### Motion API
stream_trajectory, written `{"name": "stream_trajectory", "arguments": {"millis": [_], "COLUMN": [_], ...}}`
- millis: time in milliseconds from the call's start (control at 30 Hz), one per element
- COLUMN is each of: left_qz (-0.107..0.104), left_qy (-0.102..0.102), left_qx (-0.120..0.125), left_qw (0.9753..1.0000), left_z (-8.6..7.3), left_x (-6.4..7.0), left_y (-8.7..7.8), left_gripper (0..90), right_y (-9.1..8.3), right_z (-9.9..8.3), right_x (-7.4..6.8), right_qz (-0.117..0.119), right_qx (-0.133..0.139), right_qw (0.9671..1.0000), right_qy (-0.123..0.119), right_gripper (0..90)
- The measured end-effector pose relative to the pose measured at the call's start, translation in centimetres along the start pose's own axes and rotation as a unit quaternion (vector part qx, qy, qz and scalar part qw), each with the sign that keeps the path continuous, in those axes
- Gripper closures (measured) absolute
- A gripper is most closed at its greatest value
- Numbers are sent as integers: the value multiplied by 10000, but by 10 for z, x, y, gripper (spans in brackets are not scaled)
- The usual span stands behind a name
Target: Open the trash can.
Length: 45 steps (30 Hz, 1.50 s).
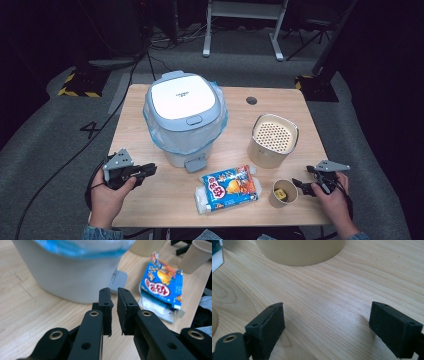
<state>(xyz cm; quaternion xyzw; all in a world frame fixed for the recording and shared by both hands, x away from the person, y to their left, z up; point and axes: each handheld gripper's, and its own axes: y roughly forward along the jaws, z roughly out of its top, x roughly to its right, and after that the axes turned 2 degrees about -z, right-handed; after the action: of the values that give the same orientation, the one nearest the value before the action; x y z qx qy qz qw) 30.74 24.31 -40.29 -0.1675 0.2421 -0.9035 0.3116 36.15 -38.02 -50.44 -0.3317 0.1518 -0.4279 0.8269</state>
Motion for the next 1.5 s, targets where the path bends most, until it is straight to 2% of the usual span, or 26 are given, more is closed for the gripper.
{"name": "stream_trajectory", "arguments": {"millis": [200, 300, 333, 367, 567, 600, 667, 800, 967, 1100, 1167, 1333, 1500], "left_qz": [-209, -280, -329, -329, -406, -406, -468, -494, -402, -293, -191, -138, -113], "left_qy": [156, 246, 290, 290, 528, 528, 576, 591, 606, 606, 606, 589, 708], "left_qx": [293, 439, 536, 536, 614, 614, 670, 789, 933, 970, 951, 908, 827], "left_qw": [9992, 9983, 9976, 9976, 9959, 9959, 9950, 9939, 9930, 9930, 9934, 9940, 9940], "left_z": [25, 39, 48, 48, 76, 76, 87, 98, 118, 126, 131, 143, 155], "left_x": [3, 4, 5, 5, 13, 13, 16, 17, 20, 21, 22, 22, 27], "left_y": [-5, -8, -9, -9, -9, -9, -8, -8, -8, -5, -2, 11, 23], "left_gripper": [877, 897, 898, 899, 900, 899, 900, 899, 899, 899, 899, 899, 898], "right_y": [0, 0, 0, 0, 0, 0, 0, 0, 0, 0, 0, 0, 0], "right_z": [0, 0, 0, 0, 0, 0, 0, 0, 0, 0, 0, 0, 0], "right_x": [0, 0, 0, 0, 0, 0, 0, 0, 0, 0, 0, 0, 0], "right_qz": [0, -1, -1, -1, -2, -2, -2, -2, -1, -1, -3, -1, 0], "right_qx": [0, 1, 1, 1, 3, 3, 2, 2, 1, 1, 2, 1, 1], "right_qw": [10000, 10000, 10000, 10000, 10000, 10000, 10000, 10000, 10000, 10000, 10000, 10000, 10000], "right_qy": [-1, -2, -1, -2, -1, -1, -2, -2, -3, -2, -2, -1, -1], "right_gripper": [132, 132, 132, 132, 132, 132, 132, 132, 132, 132, 132, 132, 132]}}
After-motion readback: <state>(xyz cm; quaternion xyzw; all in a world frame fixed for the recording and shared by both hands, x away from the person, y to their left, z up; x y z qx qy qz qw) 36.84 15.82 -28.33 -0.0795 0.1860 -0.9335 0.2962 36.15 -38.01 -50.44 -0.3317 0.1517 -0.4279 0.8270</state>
